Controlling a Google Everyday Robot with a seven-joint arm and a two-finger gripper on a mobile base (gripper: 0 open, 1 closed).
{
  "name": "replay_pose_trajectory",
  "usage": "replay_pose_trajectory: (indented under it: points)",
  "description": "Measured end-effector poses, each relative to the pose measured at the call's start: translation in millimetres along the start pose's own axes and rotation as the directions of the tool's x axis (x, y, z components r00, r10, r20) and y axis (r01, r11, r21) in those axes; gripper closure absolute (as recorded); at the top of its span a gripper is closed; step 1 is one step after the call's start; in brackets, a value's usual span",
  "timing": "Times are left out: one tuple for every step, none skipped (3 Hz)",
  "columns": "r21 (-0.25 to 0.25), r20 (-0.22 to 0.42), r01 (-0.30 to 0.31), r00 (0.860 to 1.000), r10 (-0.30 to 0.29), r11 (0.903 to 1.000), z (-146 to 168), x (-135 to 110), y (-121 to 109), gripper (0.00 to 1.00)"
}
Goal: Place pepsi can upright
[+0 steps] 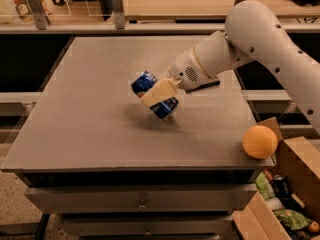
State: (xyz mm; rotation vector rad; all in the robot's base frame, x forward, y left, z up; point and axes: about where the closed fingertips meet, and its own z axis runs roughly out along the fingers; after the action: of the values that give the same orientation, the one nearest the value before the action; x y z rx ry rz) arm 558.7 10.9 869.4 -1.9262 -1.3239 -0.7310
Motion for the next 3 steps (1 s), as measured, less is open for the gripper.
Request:
replay_pose_trajectory:
  points:
    - [0.000,0.000,0.000,1.000,0.000,1.0000,0,0,0,1.00]
    - [-0.006,-0.023,0.068,0.997,-0.068,0.9977,-1,6,4,1.00]
    - [-0.020,-0.073,0.201,0.977,-0.202,0.9793,-15,13,9,1.00]
